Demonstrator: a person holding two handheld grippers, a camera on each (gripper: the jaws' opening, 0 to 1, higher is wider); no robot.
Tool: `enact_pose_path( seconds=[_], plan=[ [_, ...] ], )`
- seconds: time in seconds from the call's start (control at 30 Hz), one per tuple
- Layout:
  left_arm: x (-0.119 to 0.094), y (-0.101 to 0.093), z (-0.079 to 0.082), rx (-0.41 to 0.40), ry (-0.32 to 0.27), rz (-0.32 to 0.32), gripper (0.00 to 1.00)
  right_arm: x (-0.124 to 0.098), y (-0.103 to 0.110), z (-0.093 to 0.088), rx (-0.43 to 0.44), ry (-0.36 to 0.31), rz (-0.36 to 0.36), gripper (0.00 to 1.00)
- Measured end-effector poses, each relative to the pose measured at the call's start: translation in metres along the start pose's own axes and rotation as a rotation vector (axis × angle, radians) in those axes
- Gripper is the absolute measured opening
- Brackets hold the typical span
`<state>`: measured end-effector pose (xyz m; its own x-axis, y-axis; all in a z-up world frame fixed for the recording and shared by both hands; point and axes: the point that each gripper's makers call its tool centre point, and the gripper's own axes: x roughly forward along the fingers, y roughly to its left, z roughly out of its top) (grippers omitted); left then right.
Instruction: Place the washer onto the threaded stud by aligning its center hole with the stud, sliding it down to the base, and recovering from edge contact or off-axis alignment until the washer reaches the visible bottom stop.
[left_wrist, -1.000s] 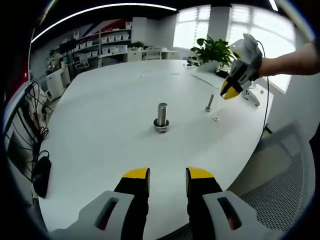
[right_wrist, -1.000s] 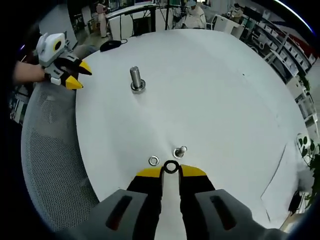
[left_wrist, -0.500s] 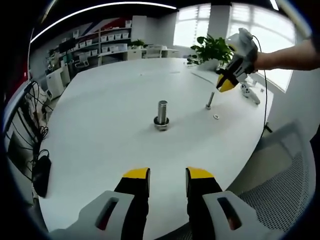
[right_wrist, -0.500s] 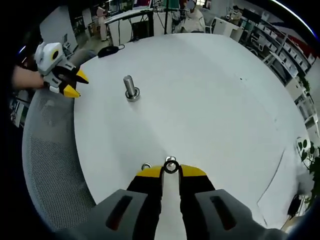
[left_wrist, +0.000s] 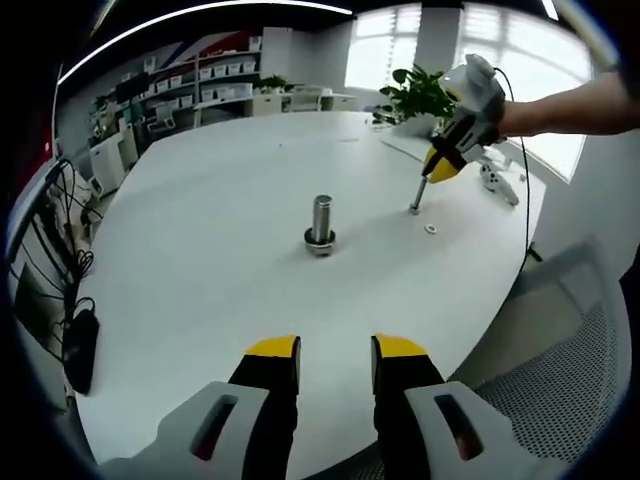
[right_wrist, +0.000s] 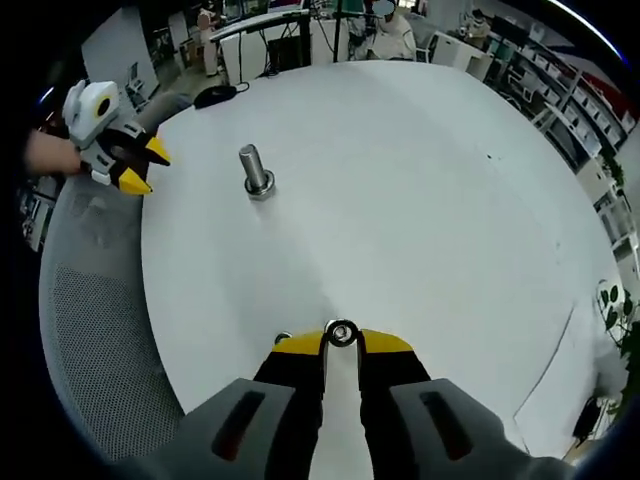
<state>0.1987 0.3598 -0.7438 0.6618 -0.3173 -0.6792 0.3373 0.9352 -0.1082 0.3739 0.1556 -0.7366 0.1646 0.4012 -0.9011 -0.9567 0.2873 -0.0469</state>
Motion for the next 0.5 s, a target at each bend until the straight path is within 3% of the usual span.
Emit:
enact_pose_path(
  seconds=[0.5],
  plan=[
    [0.000, 0.002, 0.000, -0.004, -0.002, 0.007, 0.26, 0.015, 0.004, -0.006, -0.010, 0.034, 0.026, 0.14]
  ],
)
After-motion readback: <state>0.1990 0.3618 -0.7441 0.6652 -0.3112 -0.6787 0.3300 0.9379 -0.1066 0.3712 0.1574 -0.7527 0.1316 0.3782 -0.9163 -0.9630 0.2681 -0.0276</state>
